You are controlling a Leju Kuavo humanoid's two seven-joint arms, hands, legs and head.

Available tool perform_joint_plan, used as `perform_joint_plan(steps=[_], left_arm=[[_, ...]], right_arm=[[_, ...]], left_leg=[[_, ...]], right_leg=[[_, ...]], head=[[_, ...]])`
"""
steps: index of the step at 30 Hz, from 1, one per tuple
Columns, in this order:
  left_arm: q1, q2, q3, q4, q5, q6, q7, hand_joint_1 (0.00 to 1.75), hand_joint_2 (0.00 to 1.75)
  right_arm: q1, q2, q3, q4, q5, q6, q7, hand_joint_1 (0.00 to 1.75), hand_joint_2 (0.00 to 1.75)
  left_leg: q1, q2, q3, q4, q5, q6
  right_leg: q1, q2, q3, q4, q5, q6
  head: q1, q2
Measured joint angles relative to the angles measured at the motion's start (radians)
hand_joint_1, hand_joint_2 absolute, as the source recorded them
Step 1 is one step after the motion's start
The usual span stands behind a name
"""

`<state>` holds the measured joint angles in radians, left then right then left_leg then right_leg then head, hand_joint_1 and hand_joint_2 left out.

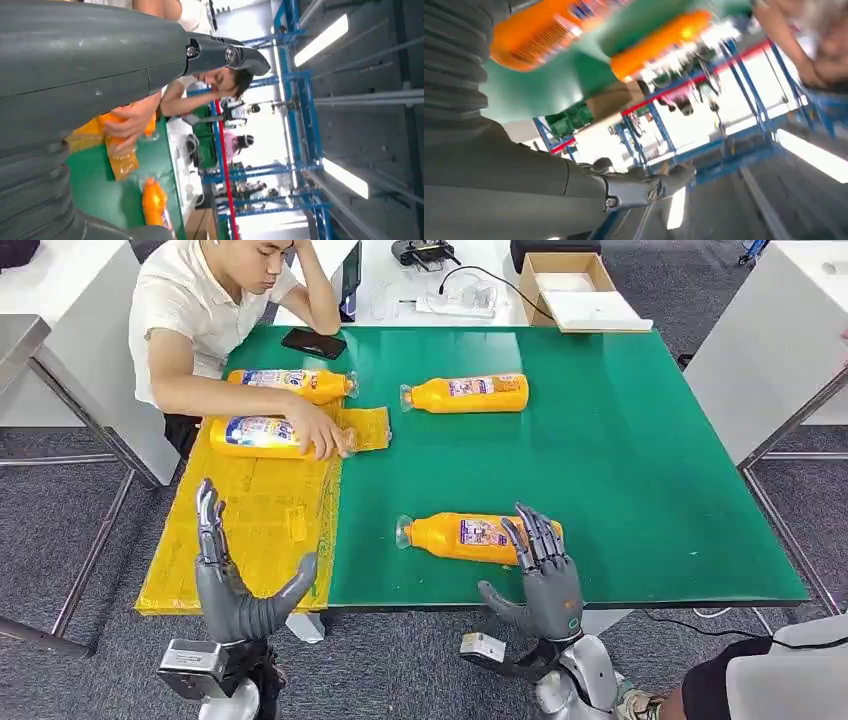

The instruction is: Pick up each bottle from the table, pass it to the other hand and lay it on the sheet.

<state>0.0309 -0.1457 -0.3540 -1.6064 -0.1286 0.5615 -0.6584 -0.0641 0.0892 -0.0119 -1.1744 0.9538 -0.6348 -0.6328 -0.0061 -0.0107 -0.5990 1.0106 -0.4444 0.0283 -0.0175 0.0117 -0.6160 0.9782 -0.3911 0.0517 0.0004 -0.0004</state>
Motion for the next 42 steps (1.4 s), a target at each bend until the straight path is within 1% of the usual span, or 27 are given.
perform_joint_plan(steps=[4, 10, 15, 29, 31, 38, 42], left_arm=[[-0.006, -0.003, -0.04, 0.025, 0.003, -0.01, 0.002, 0.0, 1.75], [-0.012, -0.003, -0.071, 0.047, 0.006, -0.007, 0.006, 0.0, 1.75], [-0.014, -0.002, -0.079, 0.053, 0.008, -0.005, 0.008, 0.0, 1.75], [-0.015, -0.002, -0.081, 0.053, 0.008, -0.005, 0.008, 0.0, 1.75], [-0.015, -0.002, -0.082, 0.053, 0.011, -0.007, 0.011, 0.0, 1.75], [-0.013, 0.004, -0.082, 0.045, 0.05, -0.066, 0.079, 0.0, 1.75], [-0.012, 0.007, -0.081, 0.045, 0.072, -0.131, 0.145, 0.0, 1.75]], right_arm=[[-0.07, -0.026, -0.009, 0.146, 0.062, 0.0, 0.044, 0.0, 1.75], [-0.134, -0.035, -0.008, 0.289, 0.042, 0.0, 0.076, 0.0, 1.75], [-0.163, -0.042, 0.006, 0.337, 0.05, 0.0, 0.105, 0.0, 1.75], [-0.179, -0.047, 0.015, 0.377, 0.05, 0.0, 0.109, 0.0, 1.75], [-0.183, -0.048, 0.021, 0.38, 0.059, 0.0, 0.138, 0.0, 1.75], [-0.192, -0.051, 0.064, 0.366, 0.183, -0.001, 0.311, 0.0, 1.75], [-0.194, -0.063, 0.113, 0.353, 0.175, 0.0, 0.424, 0.0, 1.75]], left_leg=[[0.0, 0.0, 0.0, 0.0, 0.0, 0.0], [0.001, 0.0, 0.0, 0.0, 0.0, 0.0], [0.001, 0.0, 0.0, 0.0, 0.0, 0.0], [0.0, 0.0, 0.0, 0.0, 0.0, 0.0], [0.0, 0.0, 0.0, 0.0, 0.0, 0.0], [0.0, 0.0, 0.0, 0.0, 0.0, 0.0], [0.0, 0.0, 0.0, 0.0, 0.0, 0.0]], right_leg=[[0.0, 0.0, 0.0, 0.0, 0.0, 0.0], [0.001, 0.0, 0.0, 0.0, 0.0, 0.0], [0.0, 0.0, 0.0, 0.0, 0.0, 0.0], [0.0, 0.0, 0.0, 0.0, 0.0, 0.0], [0.0, 0.0, 0.0, 0.0, 0.0, 0.0], [0.0, 0.0, 0.0, 0.0, 0.0, 0.0], [0.0, 0.0, 0.0, 0.0, 0.0, 0.0]], head=[[0.0, 0.0], [0.0, 0.0], [0.0, 0.0], [0.0, 0.0], [0.0, 0.0], [0.0, 0.0], [0.0, 0.0]])
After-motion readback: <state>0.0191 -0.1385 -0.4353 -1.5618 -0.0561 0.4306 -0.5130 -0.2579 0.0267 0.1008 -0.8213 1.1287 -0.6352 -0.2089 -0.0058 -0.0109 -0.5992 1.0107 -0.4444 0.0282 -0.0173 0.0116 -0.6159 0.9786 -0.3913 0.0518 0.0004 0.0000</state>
